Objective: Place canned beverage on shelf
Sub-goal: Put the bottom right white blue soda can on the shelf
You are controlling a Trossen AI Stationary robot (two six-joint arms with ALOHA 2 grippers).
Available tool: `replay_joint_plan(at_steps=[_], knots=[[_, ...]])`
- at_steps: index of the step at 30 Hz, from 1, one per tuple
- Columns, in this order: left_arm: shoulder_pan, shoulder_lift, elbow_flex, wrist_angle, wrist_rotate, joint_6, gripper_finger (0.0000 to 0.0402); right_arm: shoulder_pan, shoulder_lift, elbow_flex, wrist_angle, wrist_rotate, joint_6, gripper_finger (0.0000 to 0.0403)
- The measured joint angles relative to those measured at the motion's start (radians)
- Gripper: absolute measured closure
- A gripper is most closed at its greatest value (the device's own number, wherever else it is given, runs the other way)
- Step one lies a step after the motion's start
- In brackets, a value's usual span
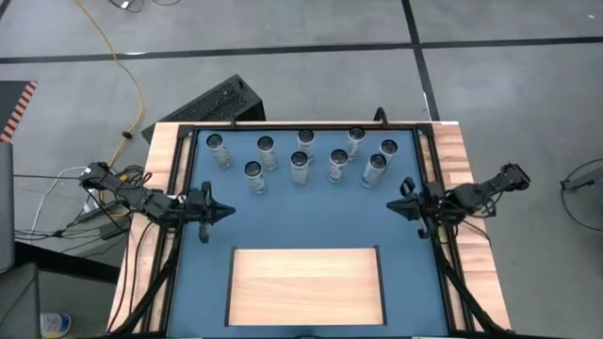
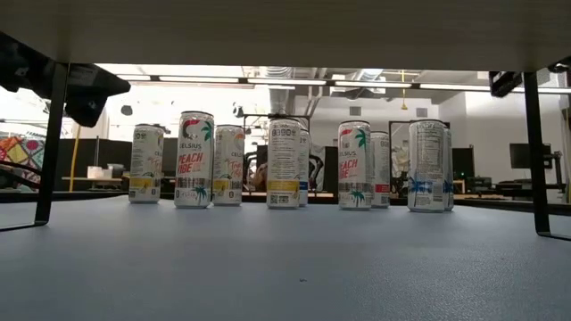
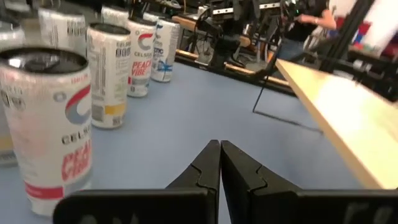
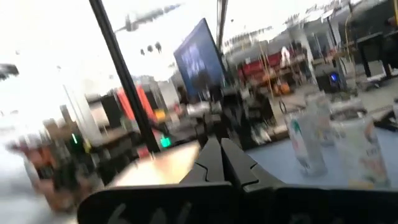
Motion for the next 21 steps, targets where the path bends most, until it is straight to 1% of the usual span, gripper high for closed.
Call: replay_joint_plan(at_steps=[4,7,9,13,15,17,21], knots=[[0.000,0.000,0.001,0.008,-0.007,-0.108,0.0402,0.000,0.000,0.000,0.063,0.037,-0.052,0.0403],[0.000,0.000,0.001,0.014,-0.014,-0.127,0.0402,0.000,0.000,0.000,0.083,0.048,-0.052,0.0403],[0.000,0.000,0.001,0.035,-0.053,-0.139,0.0402,0.000,0.000,0.000,0.088,0.048,-0.002,0.0403],[0.000,0.000,0.002,0.080,-0.162,-0.153,0.0402,0.000,0.000,0.000,0.090,0.048,0.136,0.0403],[0.000,0.000,0.002,0.079,-0.207,-0.142,0.0402,0.000,0.000,0.000,0.084,0.048,0.171,0.0403],[0.000,0.000,0.002,0.078,-0.244,-0.114,0.0402,0.000,0.000,0.000,0.074,0.049,0.178,0.0403],[0.000,0.000,0.002,0.090,-0.313,-0.039,0.0402,0.000,0.000,0.000,0.077,0.052,0.114,0.0403]])
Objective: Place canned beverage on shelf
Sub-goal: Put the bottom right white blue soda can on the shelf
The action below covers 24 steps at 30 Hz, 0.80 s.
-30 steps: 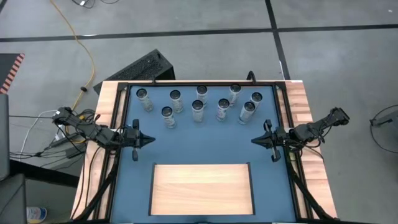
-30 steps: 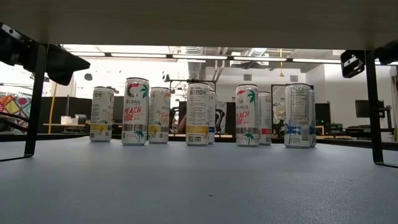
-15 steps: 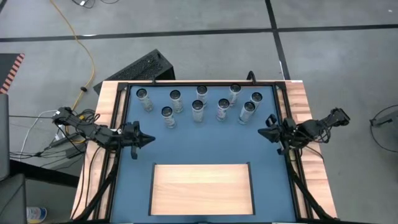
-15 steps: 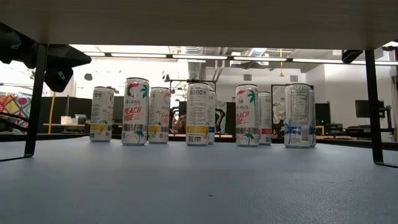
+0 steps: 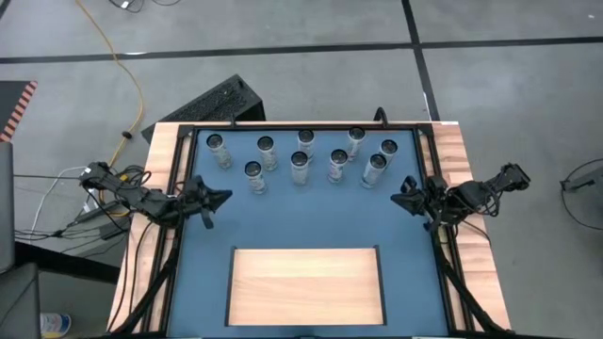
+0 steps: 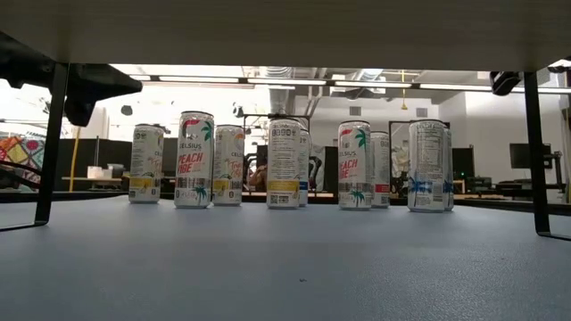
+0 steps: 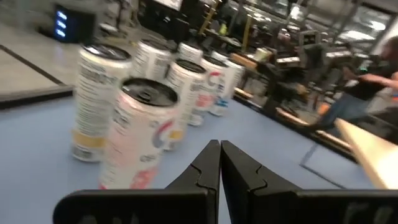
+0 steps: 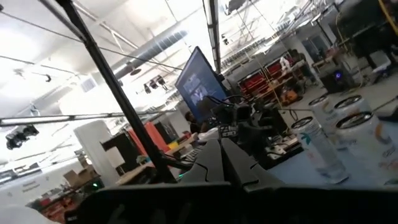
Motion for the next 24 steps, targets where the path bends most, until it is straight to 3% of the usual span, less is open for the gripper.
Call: replay_joint_plan(at_steps=[5,12,15,20,24], knots=[[0.000,-0.001,0.001,0.148,-0.066,0.000,0.0402,0.000,0.000,0.001,0.011,0.040,-0.107,0.0403],[0.000,-0.001,0.002,0.377,-0.050,0.174,0.0389,0.000,0.000,0.050,0.013,0.169,-0.257,0.0388],[0.000,-0.001,0.002,0.472,-0.077,0.225,0.0370,0.000,0.000,0.073,0.007,0.219,-0.367,0.0361],[0.000,-0.001,0.002,0.692,-0.193,0.445,0.0328,0.000,0.000,0.111,0.007,0.327,-0.554,0.0297],[0.000,-0.001,0.002,0.849,-0.173,0.613,0.0293,-0.012,0.000,0.139,0.008,0.362,-0.716,0.0233]])
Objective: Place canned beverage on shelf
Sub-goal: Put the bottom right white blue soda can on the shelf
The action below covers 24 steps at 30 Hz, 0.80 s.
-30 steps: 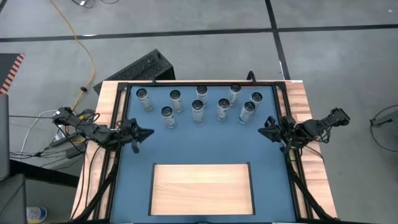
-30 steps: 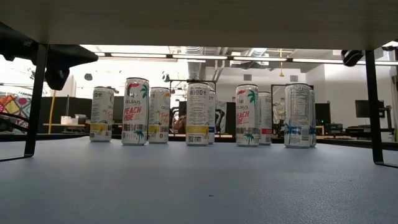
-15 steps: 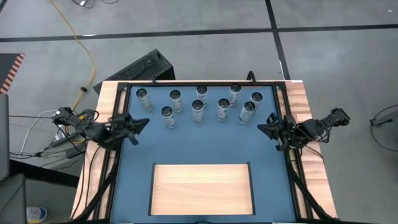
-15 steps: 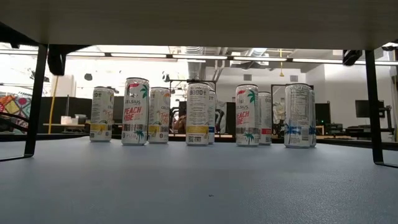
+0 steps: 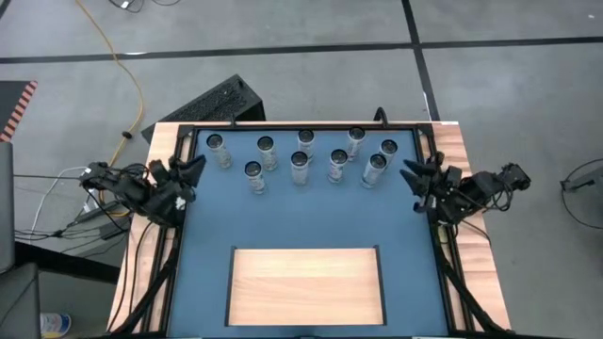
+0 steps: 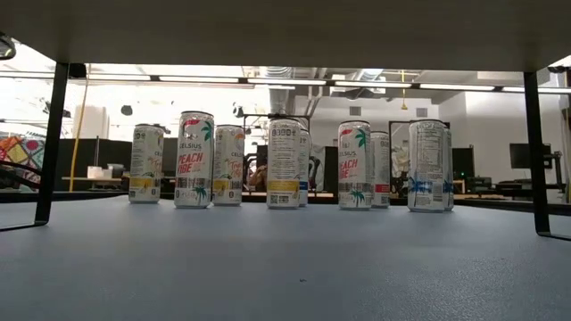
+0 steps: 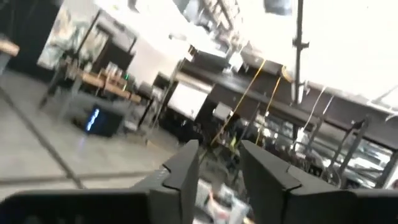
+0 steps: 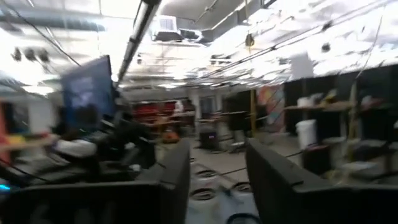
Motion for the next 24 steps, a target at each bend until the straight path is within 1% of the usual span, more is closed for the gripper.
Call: replay_joint_plan(at_steps=[3,6,8,10,14,16,19,21,24], knots=[[0.000,0.000,0.017,0.049,0.022,0.063,0.0264,-0.027,0.011,0.049,0.007,0.013,-0.059,0.0186],[0.000,0.000,0.087,-0.027,0.000,0.082,0.0236,-0.057,0.056,0.115,-0.014,0.049,-0.076,0.0151],[0.000,0.000,0.160,-0.154,-0.014,0.083,0.0221,-0.076,0.106,0.169,-0.033,0.073,-0.115,0.0140],[0.000,0.005,0.258,-0.324,-0.018,0.082,0.0210,-0.094,0.178,0.235,-0.065,0.117,-0.150,0.0138],[0.000,0.039,0.474,-0.696,-0.044,-0.004,0.0203,-0.113,0.347,0.401,-0.181,0.259,-0.168,0.0138],[0.000,0.070,0.575,-0.869,-0.064,-0.067,0.0203,-0.109,0.440,0.488,-0.284,0.354,-0.165,0.0138],[0.000,0.130,0.708,-1.077,-0.081,-0.162,0.0202,-0.109,0.571,0.603,-0.479,0.439,-0.099,0.0138],[0.000,0.175,0.778,-1.187,-0.081,-0.206,0.0202,-0.111,0.647,0.675,-0.613,0.448,0.003,0.0138],[0.000,0.240,0.849,-1.299,-0.081,-0.245,0.0202,-0.124,0.737,0.772,-0.850,0.440,0.211,0.0138]])
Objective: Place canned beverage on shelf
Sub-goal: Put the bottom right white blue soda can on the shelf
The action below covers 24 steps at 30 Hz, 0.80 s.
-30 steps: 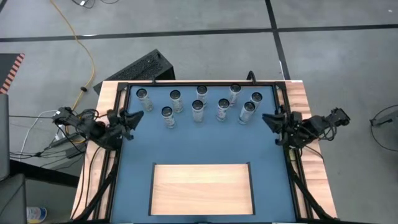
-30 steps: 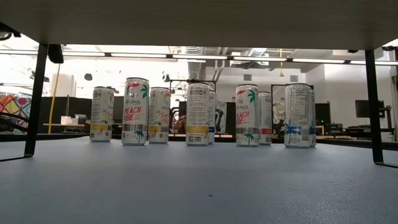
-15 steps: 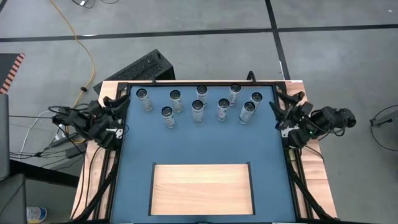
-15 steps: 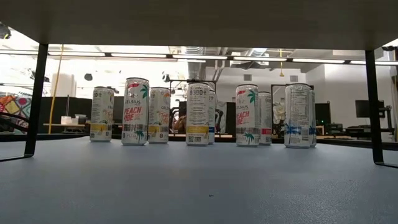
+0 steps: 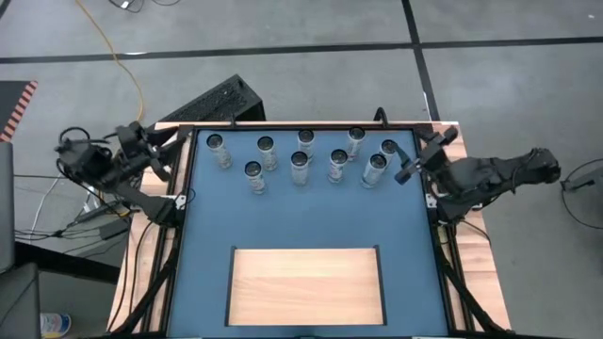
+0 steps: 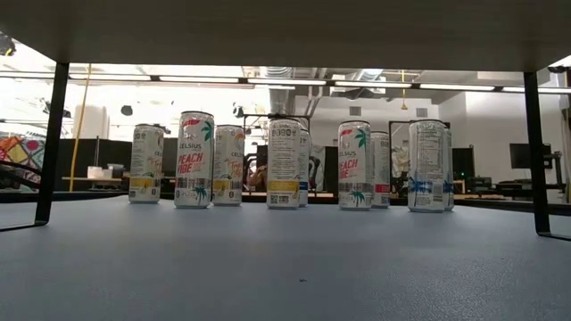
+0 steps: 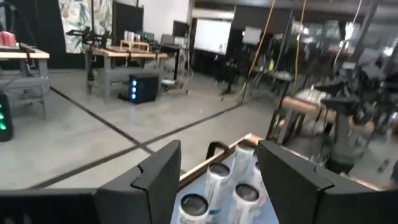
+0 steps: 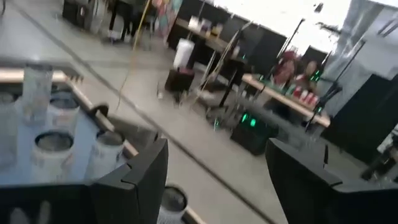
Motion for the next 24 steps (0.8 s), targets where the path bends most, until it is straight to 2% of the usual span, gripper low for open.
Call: replay_joint_plan(at_steps=[3,6,8,10,11,13,15,19,24], knots=[[0.000,0.062,0.049,-0.055,-0.003,-0.019,0.0202,-0.041,0.092,0.096,-0.280,-0.063,0.276,0.0138],[0.000,0.116,0.088,-0.067,0.015,-0.027,0.0202,-0.115,0.178,0.188,-0.537,-0.233,0.576,0.0138],[0.000,0.145,0.122,-0.090,0.108,-0.070,0.0202,-0.158,0.220,0.225,-0.624,-0.371,0.688,0.0138],[0.000,0.170,0.163,-0.145,0.241,-0.130,0.0202,-0.178,0.254,0.235,-0.667,-0.465,0.732,0.0138],[0.000,0.184,0.183,-0.181,0.298,-0.167,0.0202,-0.179,0.269,0.236,-0.672,-0.478,0.738,0.0138],[0.000,0.212,0.215,-0.272,0.395,-0.237,0.0202,-0.177,0.288,0.229,-0.697,-0.465,0.737,0.0138],[0.000,0.232,0.226,-0.351,0.442,-0.292,0.0202,-0.178,0.311,0.219,-0.719,-0.444,0.738,0.0138],[0.000,0.255,0.216,-0.468,0.401,-0.341,0.0202,-0.188,0.346,0.217,-0.754,-0.443,0.761,0.0138],[0.000,0.283,0.207,-0.498,0.345,-0.323,0.0202,-0.189,0.357,0.217,-0.741,-0.502,0.726,0.0138]])
